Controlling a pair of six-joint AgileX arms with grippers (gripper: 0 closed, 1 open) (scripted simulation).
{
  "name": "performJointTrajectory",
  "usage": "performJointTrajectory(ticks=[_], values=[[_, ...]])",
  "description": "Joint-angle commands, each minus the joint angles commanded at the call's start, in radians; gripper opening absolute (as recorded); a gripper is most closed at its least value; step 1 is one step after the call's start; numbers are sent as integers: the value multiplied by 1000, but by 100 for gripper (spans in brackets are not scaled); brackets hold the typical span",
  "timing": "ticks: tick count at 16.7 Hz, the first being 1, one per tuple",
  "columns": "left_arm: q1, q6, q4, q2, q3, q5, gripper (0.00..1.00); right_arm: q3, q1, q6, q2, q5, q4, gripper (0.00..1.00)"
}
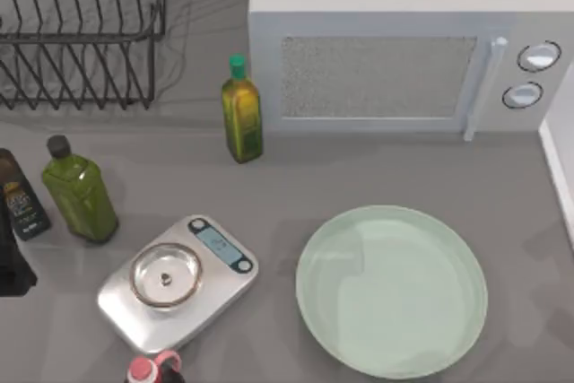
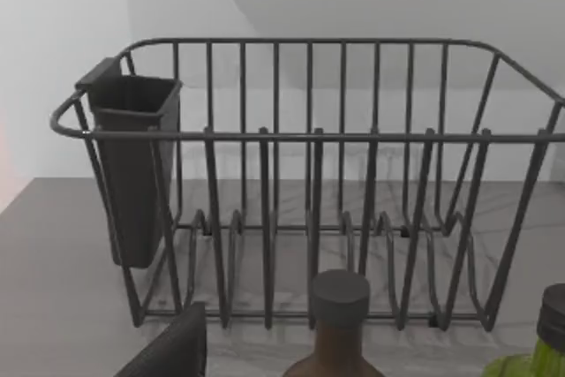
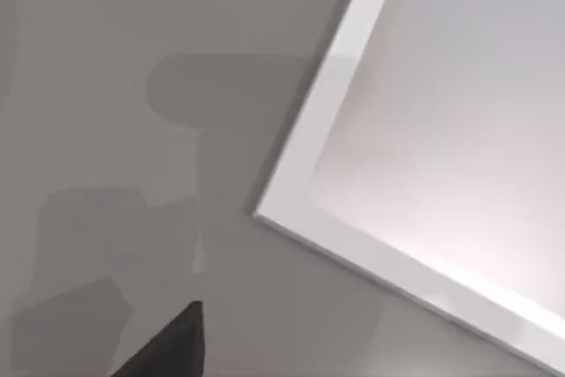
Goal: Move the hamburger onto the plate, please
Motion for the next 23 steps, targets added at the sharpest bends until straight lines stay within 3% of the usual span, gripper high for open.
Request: performJointTrajectory(ticks=[6,11,18,23], values=[[0,0,0,0,0,0,100,247,12,-337,452,1,-334,100],[0,0,0,0,0,0,100,368,18,-494,655,2,-481,100],[0,0,0,0,0,0,100,364,16,-505,675,1,-474,100],[0,0,0,0,0,0,100,264,20,-501,777,1,-262,100]])
